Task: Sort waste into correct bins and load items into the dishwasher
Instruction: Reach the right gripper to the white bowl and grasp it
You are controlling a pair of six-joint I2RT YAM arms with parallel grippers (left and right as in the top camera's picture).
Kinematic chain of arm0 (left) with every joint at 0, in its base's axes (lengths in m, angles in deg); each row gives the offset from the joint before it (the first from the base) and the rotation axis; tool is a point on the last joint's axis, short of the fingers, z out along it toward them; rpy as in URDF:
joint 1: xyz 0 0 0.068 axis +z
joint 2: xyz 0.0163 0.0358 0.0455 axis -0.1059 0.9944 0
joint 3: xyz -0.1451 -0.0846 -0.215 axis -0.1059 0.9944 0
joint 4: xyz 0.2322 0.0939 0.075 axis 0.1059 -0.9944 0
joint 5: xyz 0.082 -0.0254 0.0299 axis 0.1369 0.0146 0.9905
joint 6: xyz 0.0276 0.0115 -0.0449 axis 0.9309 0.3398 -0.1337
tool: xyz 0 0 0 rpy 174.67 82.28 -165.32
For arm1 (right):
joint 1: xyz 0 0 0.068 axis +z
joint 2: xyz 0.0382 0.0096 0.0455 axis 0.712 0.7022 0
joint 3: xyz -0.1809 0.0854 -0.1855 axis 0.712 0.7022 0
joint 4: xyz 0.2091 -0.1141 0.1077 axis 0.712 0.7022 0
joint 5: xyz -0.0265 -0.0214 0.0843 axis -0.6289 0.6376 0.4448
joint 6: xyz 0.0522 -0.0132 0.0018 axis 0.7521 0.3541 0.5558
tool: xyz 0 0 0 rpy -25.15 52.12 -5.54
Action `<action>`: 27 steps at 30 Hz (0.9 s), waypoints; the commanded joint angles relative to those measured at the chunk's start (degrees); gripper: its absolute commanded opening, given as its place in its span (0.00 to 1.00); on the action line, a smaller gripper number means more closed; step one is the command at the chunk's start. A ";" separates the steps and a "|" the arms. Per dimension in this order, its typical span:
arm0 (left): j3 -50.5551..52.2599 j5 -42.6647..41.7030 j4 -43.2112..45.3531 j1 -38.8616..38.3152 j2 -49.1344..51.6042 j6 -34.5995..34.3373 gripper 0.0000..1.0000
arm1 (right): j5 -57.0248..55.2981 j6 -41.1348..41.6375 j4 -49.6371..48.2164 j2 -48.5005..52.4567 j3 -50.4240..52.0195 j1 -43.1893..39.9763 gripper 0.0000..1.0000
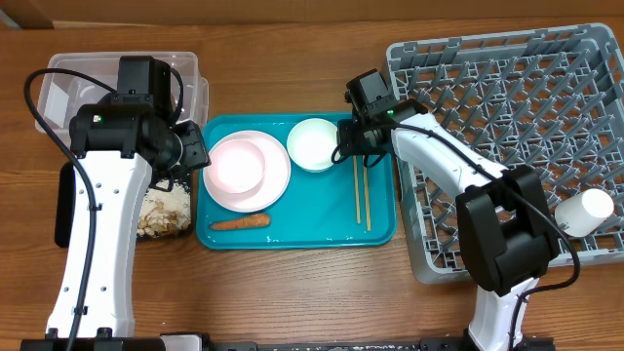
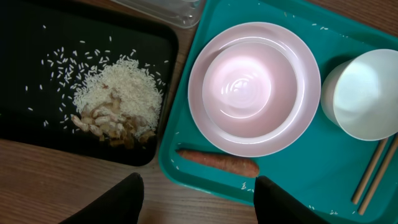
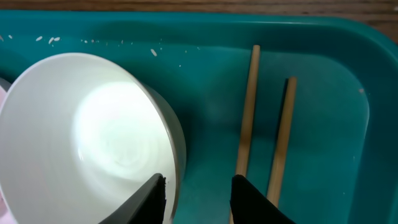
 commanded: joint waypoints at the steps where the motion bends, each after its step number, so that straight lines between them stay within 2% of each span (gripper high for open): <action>1: -0.46 0.74 0.22 0.31 0.28 -1.25 0.60 | 0.28 0.11 1.25 0.42 -0.66 0.00 0.37; 6: -0.46 0.72 0.22 0.31 0.28 -1.25 0.60 | 0.31 0.13 2.21 0.52 -0.22 0.00 0.36; 9: -0.46 0.72 0.20 0.31 0.28 -1.25 0.60 | 0.28 0.13 2.84 0.52 0.11 0.00 0.27; 13: -0.46 0.72 0.20 0.31 0.28 -1.25 0.60 | 0.28 0.13 4.42 0.52 0.11 0.00 0.26; 19: -0.46 0.70 0.07 0.31 0.28 -1.25 0.60 | 0.28 0.13 6.67 0.52 0.11 0.00 0.17; 23: -0.46 0.70 0.09 0.31 0.28 -1.25 0.60 | 0.28 0.15 8.20 0.52 0.11 0.00 0.04; 27: -0.46 0.70 0.04 0.31 0.28 -1.25 0.60 | 0.31 0.09 9.35 -0.26 -0.48 -0.02 0.04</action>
